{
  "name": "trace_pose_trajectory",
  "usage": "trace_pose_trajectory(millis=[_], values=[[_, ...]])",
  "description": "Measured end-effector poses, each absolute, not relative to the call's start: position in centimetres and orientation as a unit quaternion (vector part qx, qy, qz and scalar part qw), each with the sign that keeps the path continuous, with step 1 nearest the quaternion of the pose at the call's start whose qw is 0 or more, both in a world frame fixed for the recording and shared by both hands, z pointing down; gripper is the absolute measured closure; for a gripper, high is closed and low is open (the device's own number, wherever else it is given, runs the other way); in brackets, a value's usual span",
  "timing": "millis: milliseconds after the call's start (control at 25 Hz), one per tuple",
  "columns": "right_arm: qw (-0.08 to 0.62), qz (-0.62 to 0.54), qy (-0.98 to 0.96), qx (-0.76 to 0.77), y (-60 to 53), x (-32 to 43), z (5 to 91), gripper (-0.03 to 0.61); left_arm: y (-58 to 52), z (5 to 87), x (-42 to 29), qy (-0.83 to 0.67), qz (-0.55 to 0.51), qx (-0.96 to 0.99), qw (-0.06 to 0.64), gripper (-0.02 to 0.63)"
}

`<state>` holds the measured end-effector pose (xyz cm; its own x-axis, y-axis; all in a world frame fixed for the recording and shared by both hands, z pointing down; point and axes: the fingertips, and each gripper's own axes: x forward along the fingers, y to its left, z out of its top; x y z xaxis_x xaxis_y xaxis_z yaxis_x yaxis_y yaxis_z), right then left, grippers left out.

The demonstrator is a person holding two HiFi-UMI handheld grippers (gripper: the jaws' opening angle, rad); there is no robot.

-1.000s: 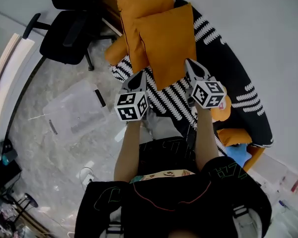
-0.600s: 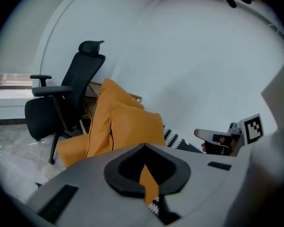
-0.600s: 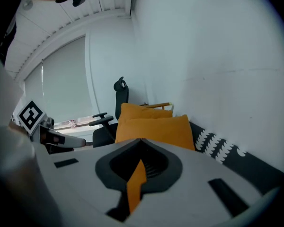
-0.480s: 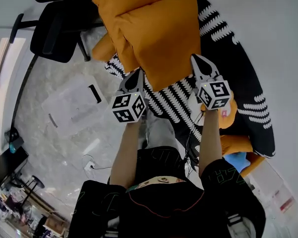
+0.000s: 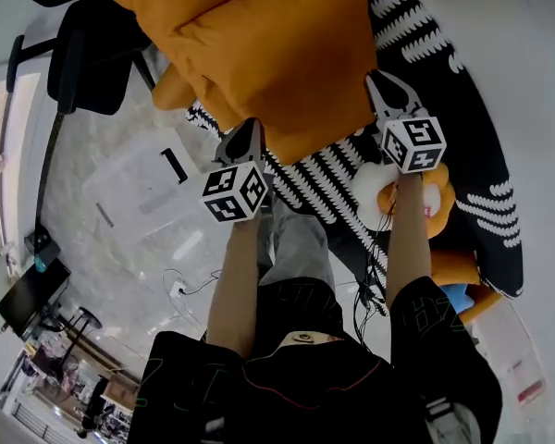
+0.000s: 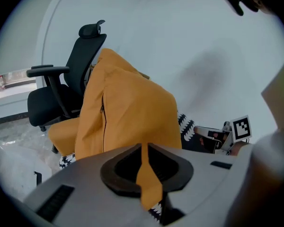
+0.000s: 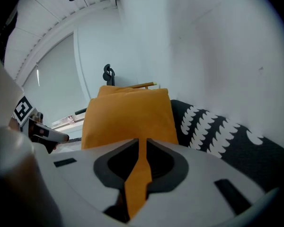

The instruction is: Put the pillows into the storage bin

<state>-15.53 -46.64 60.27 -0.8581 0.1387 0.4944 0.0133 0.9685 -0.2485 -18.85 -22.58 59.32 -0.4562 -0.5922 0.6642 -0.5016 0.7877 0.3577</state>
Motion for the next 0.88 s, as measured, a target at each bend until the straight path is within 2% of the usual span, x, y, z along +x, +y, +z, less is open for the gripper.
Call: trace_pose_trajectory(millis=[80,160,320,400,480,680,880], values=[[0.27,0.125,-0.953,-0.051,-47.8,-15.9,61.6,0.493,-23.1,60.8,-18.5,-0.845,-0.054,0.318,0.427,0.485],[0.28,0.132,-0.949,-0.066,-48.7,-16.4,62.9,0.423,-23.8,62.3,-18.1,-0.835,-0.047,0.322,0.445,0.403],[0.288,0.142,-0.941,-0.105,-49.5,-18.1,64.8,0.295,-24.7,64.8,-18.3,-0.824,-0.015,0.312,0.472,0.258],[0.293,0.15,-0.937,-0.119,-49.6,-18.8,65.9,0.24,-24.8,65.9,-18.6,-0.826,-0.01,0.297,0.478,0.215],[0.307,0.157,-0.93,-0.124,-49.7,-19.6,67.2,0.198,-24.9,66.7,-19.1,-0.828,-0.011,0.286,0.483,0.189],[0.326,0.2,-0.914,-0.134,-49.8,-21.8,70.6,0.126,-25.3,68.6,-20.4,-0.83,0.024,0.267,0.49,0.196],[0.315,0.259,-0.904,-0.132,-48.8,-22.2,72.1,0.127,-25.4,70.3,-20.8,-0.827,0.05,0.238,0.508,0.223]])
